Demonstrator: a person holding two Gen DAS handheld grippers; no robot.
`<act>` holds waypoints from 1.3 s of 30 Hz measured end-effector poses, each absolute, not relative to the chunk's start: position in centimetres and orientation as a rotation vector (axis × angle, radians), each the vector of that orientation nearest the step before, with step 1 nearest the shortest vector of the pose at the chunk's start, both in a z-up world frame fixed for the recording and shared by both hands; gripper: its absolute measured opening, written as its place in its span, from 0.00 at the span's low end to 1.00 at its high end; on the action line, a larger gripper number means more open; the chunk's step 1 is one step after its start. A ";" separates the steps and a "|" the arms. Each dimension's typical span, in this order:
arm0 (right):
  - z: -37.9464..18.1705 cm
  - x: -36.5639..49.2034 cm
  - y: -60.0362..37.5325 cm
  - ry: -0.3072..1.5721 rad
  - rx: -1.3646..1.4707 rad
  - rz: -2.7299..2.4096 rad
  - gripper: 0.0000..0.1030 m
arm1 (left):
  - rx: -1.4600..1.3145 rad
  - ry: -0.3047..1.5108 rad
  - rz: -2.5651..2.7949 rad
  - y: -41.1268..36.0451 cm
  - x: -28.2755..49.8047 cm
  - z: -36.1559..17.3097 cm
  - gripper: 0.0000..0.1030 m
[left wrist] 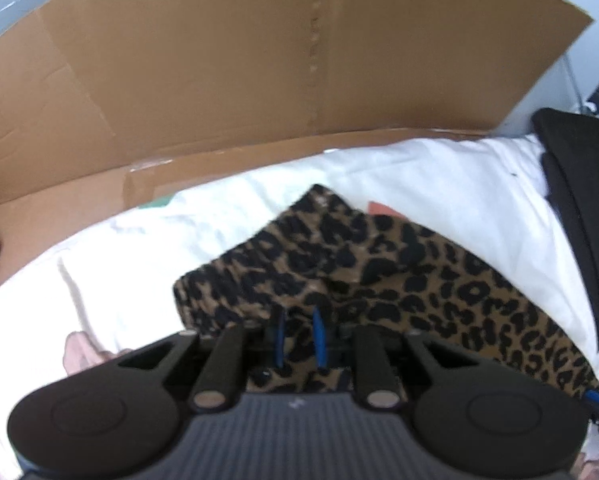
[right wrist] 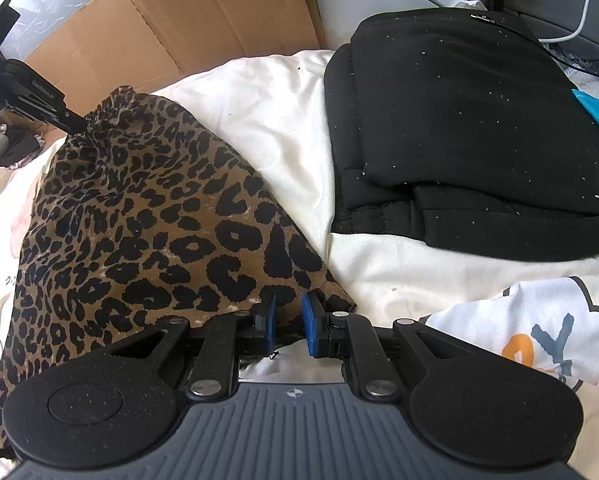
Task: Fold clothes
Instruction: 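Close the left tool on the skirt waistband and lift it, then lift the leopard skirt by its waistband with the left tool, hanging it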
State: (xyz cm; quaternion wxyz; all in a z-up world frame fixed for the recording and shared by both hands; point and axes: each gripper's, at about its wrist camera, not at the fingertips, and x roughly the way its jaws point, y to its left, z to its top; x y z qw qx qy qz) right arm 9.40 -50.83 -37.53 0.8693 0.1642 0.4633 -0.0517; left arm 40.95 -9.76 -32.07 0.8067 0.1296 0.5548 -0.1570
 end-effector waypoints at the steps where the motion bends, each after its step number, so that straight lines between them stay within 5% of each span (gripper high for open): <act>1: -37.6 9.4 -50.8 0.969 0.345 -0.109 0.18 | 0.272 1.197 -0.321 -9.6 41.2 -32.5 0.16; 11: -37.5 8.9 -51.5 0.962 0.411 -0.113 0.20 | 0.227 1.202 -0.265 -10.1 41.5 -34.4 0.14; 15: -37.0 8.2 -51.9 0.941 0.454 -0.095 0.28 | 0.155 1.215 -0.270 -8.8 39.9 -32.3 0.23; 39: -36.9 4.7 -54.3 0.854 0.638 -0.076 0.36 | -0.092 1.308 -0.106 0.6 22.2 -28.3 0.36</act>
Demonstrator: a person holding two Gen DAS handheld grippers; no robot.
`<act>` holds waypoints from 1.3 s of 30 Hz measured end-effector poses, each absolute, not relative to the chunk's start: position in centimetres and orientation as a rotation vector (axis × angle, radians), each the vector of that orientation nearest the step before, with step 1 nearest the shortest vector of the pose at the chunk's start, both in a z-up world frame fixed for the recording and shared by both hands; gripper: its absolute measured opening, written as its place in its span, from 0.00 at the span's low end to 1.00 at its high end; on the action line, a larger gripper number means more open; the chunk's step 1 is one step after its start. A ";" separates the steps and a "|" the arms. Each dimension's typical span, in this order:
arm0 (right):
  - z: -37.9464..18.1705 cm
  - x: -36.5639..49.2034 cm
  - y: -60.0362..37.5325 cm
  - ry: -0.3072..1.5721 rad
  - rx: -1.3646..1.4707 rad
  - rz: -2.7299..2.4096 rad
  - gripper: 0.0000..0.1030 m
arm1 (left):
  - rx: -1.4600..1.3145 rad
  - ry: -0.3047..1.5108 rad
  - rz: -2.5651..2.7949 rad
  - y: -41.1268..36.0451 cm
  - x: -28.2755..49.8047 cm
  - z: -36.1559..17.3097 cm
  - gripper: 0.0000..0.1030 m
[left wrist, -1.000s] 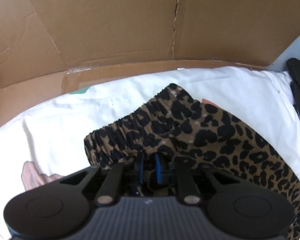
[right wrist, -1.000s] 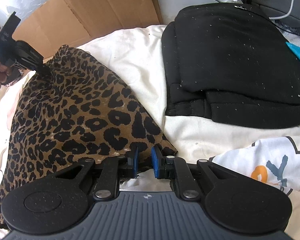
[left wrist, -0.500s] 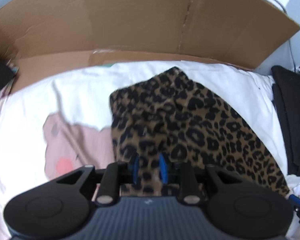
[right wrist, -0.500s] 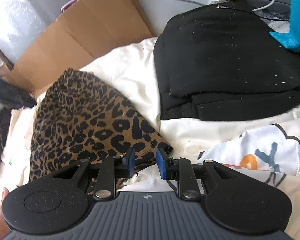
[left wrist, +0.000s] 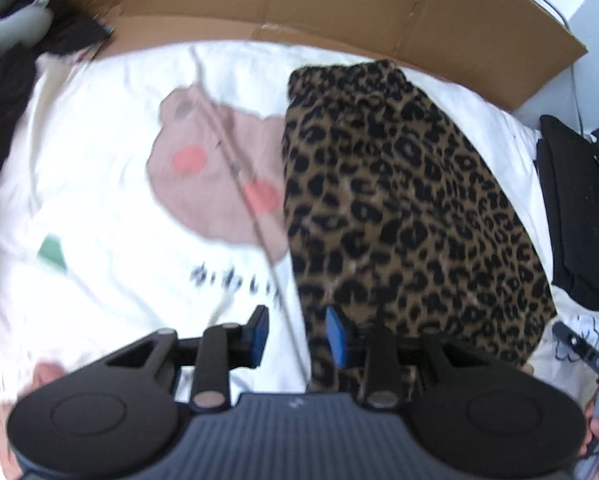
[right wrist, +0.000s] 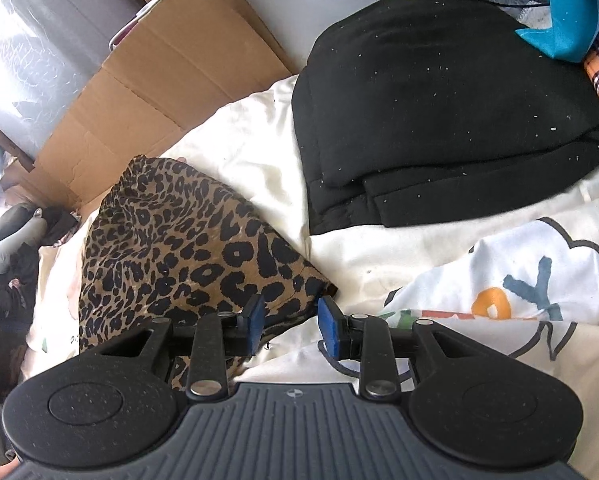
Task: Fold clothes
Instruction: 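Lift the leopard skirt by its waistband with the left tool, hanging it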
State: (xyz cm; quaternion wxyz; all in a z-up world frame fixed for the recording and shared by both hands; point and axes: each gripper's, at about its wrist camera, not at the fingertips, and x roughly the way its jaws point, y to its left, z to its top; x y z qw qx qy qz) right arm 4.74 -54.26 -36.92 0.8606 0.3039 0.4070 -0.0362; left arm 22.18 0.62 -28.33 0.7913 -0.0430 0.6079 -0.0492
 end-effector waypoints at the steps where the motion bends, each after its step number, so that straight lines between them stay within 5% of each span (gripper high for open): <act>1: -36.9 4.7 -54.2 0.853 0.635 -0.077 0.36 | -0.100 1.313 -0.102 0.8 21.4 -28.4 0.37; 14: -38.0 5.3 -55.7 0.846 0.749 -0.111 0.36 | -0.381 1.360 -0.056 3.3 12.0 -32.9 0.47; 39: -38.6 4.8 -55.1 0.867 0.747 -0.105 0.35 | -0.897 1.281 -0.111 6.8 7.0 -40.7 0.54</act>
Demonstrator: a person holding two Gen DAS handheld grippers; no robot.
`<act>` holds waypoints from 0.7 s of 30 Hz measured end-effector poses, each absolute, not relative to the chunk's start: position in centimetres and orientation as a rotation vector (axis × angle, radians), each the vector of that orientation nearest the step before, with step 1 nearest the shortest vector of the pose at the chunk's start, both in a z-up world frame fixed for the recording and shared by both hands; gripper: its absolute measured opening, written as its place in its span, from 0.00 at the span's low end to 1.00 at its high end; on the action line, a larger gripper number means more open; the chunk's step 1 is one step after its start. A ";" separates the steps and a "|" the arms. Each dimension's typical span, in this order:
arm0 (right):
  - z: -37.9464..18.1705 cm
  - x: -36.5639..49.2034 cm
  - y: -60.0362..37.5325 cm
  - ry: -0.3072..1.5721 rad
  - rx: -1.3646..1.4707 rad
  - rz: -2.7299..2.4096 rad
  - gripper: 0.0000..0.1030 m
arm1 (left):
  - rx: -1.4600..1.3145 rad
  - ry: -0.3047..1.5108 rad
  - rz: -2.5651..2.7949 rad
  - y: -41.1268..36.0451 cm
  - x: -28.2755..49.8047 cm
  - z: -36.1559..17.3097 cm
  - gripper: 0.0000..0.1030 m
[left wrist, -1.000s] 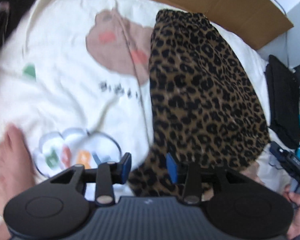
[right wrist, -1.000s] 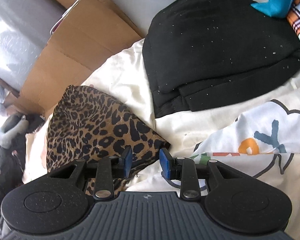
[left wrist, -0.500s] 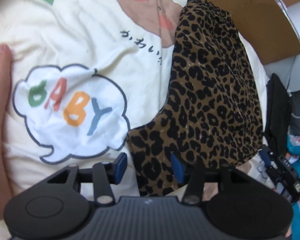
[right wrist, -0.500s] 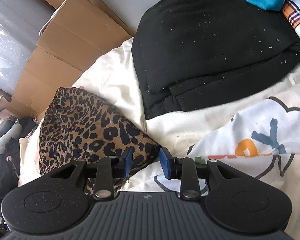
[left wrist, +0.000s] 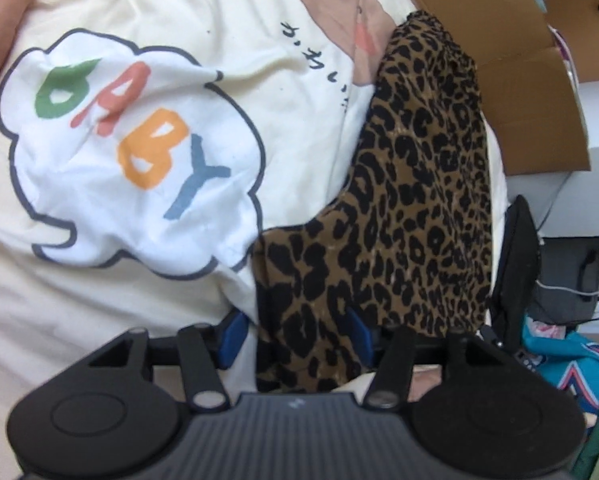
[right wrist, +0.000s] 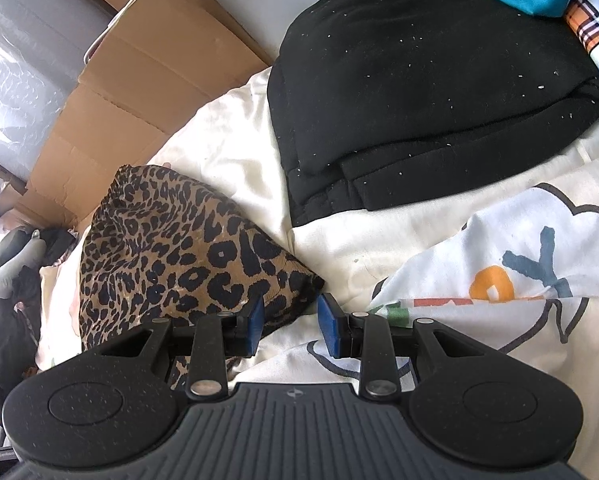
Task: Fold clothes
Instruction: 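Lift the leopard skirt by its waistband with the left tool, hanging it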
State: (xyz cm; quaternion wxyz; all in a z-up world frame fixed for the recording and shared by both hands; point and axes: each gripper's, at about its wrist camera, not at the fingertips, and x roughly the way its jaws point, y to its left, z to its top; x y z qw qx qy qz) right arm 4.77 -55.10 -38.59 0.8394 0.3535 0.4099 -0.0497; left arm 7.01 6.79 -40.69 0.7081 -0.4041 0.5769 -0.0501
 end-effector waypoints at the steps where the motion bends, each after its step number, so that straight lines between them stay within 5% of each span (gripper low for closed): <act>1: -38.6 4.7 -55.2 0.865 0.753 -0.105 0.35 | -0.921 1.277 -0.119 7.0 7.0 -40.9 0.51; 9: -38.7 4.5 -55.2 0.857 0.764 -0.100 0.35 | -1.012 1.214 -0.190 8.0 6.2 -39.8 0.37; 21: -38.7 4.5 -55.3 0.848 0.755 -0.127 0.35 | -1.038 1.214 -0.218 7.4 6.8 -41.8 0.41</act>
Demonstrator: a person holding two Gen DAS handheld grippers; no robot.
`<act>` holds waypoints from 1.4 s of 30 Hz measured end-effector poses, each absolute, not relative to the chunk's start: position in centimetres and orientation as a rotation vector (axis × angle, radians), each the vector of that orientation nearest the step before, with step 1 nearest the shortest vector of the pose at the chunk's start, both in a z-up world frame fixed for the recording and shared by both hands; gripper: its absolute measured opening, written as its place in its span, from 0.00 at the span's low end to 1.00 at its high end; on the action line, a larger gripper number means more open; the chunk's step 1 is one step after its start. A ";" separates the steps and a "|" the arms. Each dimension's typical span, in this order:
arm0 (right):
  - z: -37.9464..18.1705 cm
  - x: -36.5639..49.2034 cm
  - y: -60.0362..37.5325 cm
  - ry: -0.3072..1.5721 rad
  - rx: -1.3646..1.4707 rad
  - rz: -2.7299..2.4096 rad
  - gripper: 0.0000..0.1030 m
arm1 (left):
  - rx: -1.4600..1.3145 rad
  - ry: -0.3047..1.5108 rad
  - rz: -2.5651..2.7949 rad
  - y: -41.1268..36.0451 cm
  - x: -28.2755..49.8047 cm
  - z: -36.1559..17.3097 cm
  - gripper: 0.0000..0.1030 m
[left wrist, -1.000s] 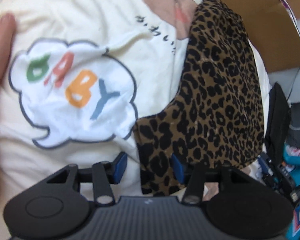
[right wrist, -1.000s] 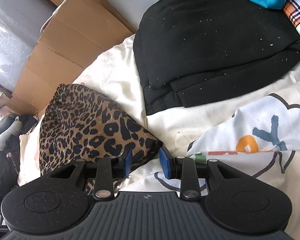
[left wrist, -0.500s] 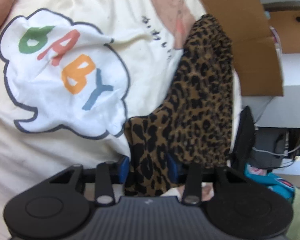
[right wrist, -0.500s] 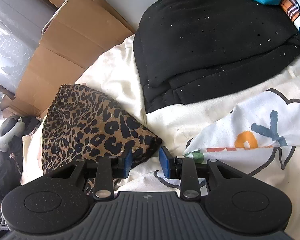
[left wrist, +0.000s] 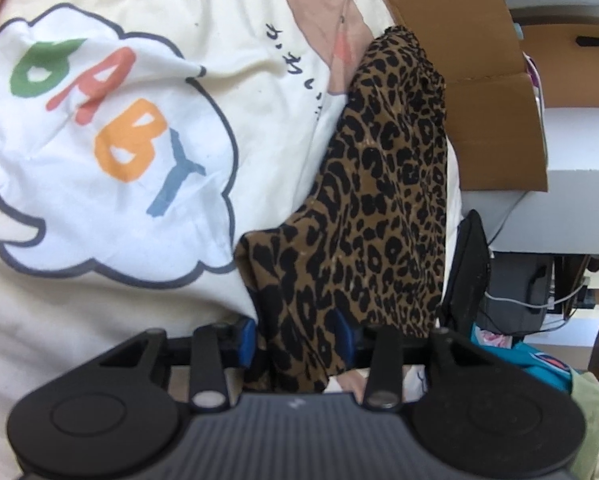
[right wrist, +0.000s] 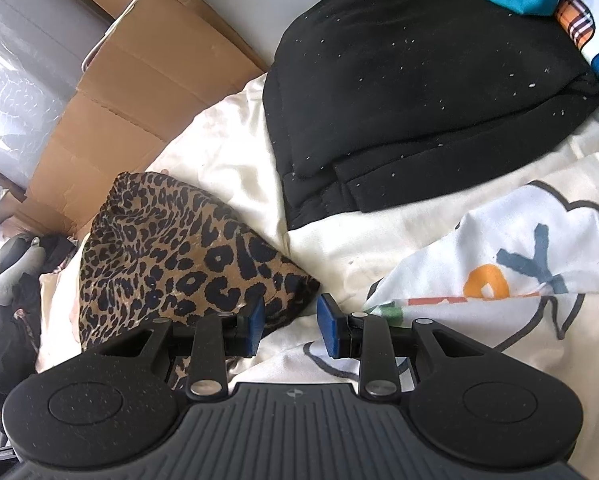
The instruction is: Fold clothes
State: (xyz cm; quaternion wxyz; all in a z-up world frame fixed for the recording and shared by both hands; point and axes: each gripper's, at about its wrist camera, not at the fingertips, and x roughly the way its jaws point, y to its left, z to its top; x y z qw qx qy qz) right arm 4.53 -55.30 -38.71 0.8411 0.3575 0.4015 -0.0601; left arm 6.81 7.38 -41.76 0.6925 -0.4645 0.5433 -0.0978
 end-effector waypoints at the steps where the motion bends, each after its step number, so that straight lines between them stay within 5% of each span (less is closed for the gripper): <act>1: -38.8 4.5 -55.4 0.846 0.765 -0.133 0.35 | -1.042 1.217 -0.221 7.3 6.8 -41.9 0.41; 3: -38.8 4.5 -55.5 0.839 0.780 -0.143 0.35 | -1.057 1.221 -0.225 7.2 6.5 -42.3 0.41; 6: -38.9 4.4 -55.5 0.835 0.783 -0.146 0.35 | -1.100 1.224 -0.229 7.2 6.0 -42.7 0.22; 8: -38.9 4.3 -55.6 0.833 0.786 -0.146 0.35 | -1.115 1.232 -0.247 7.1 5.7 -42.7 0.19; 21: -39.1 4.1 -55.6 0.826 0.808 -0.143 0.35 | -1.133 1.237 -0.243 6.5 6.5 -43.1 0.45; 30: -38.8 3.8 -56.4 0.800 0.826 -0.150 0.35 | -1.164 1.245 -0.250 7.1 5.9 -43.8 0.12; 42: -38.1 3.9 -58.2 0.790 0.834 -0.135 0.36 | -0.958 1.304 -0.187 7.0 6.4 -42.6 0.09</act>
